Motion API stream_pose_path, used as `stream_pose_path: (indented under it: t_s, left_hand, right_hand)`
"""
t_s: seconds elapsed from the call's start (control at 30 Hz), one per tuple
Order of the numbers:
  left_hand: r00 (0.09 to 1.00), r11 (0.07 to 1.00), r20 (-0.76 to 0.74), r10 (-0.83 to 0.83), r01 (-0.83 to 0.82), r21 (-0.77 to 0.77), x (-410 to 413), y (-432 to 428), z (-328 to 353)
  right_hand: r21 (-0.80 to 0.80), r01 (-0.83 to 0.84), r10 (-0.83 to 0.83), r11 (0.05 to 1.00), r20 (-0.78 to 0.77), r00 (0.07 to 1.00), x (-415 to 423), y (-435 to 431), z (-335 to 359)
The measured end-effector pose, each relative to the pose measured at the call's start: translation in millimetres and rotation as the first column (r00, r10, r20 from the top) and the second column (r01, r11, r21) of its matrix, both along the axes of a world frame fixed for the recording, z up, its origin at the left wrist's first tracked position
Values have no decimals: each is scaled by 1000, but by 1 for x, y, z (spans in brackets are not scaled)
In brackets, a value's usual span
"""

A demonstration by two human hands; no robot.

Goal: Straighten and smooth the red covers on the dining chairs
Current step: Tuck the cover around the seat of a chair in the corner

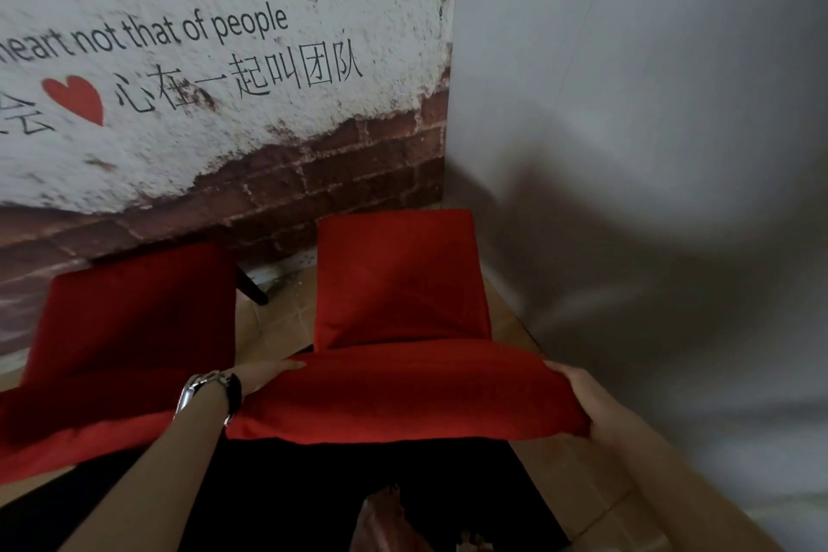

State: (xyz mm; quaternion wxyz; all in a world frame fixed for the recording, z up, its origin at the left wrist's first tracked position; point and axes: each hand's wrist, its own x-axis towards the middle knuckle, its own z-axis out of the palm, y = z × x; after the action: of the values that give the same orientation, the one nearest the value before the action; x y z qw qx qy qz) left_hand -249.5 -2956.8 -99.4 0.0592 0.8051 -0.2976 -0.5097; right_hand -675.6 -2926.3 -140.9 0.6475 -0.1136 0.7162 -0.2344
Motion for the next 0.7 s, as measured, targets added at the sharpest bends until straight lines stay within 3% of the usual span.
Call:
stream_pose_path:
  t_s: [0.27, 0.7]
  left_hand:
    - [994, 995, -56, 90, -86, 57, -35, 53, 7]
    - [984, 987, -98, 147, -140, 81, -40, 106, -6]
  right_hand:
    - [28, -4, 1, 1000, 85, 996, -39, 36, -3]
    - [-6, -96, 96, 995, -2, 995, -39, 47, -7]
